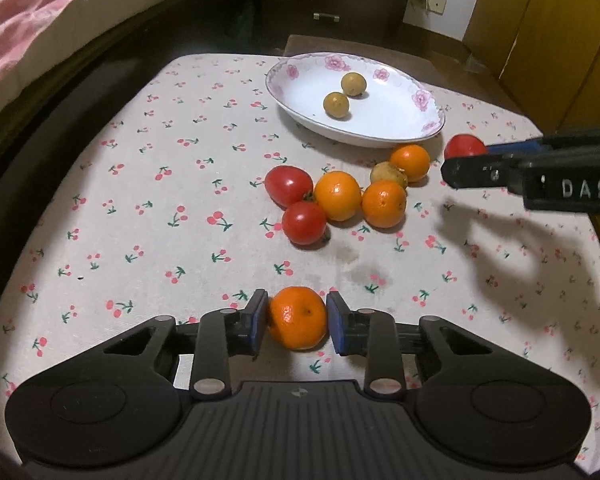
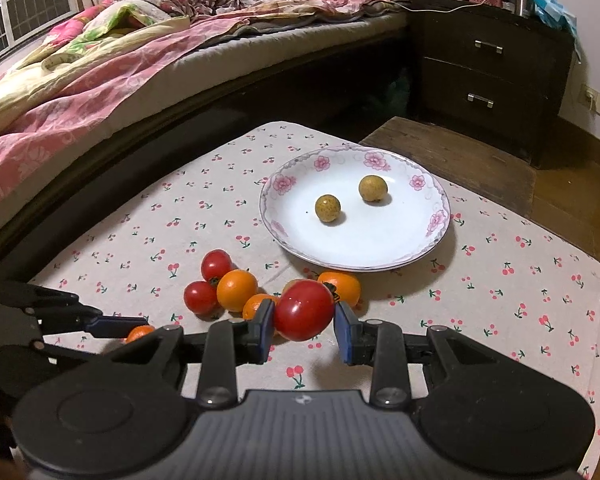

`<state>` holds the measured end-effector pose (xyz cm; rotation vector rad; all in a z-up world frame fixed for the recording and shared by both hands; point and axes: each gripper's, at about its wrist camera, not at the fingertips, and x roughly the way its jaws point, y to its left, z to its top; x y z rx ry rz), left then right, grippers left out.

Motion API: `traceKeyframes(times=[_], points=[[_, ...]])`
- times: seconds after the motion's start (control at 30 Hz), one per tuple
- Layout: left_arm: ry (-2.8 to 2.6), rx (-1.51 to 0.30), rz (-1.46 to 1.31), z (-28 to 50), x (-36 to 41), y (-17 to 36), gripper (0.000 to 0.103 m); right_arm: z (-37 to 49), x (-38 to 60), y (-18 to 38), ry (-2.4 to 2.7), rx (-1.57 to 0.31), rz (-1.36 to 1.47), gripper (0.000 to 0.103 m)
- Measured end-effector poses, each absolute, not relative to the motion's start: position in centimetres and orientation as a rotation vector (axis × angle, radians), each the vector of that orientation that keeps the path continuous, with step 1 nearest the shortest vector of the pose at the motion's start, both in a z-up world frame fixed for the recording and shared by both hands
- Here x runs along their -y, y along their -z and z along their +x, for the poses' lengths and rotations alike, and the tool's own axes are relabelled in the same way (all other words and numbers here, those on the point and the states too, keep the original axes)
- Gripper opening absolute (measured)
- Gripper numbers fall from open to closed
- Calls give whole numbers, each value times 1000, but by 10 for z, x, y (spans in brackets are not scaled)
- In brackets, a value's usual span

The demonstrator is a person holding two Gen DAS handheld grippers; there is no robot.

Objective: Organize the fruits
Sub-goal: 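Carry the tomato and mandarin over the white bowl with both grippers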

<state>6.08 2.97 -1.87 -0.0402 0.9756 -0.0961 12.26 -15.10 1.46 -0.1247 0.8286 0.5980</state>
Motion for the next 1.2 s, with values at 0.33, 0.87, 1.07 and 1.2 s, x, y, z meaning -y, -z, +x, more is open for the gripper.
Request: traceKeyframes(times=[0.33, 0.87, 1.07, 1.2], points=[[128, -892, -76, 71, -23, -7, 39, 125, 155, -17, -580, -815, -113, 22], [142, -791, -93, 163, 7, -24, 39, 172, 165, -19, -507, -785, -71, 22], [122, -807, -111, 191, 3, -12, 38, 199, 163, -10, -487, -778, -66, 22], [106, -828, -105, 204, 1, 1, 38, 214, 160, 0, -494, -771, -45, 22]])
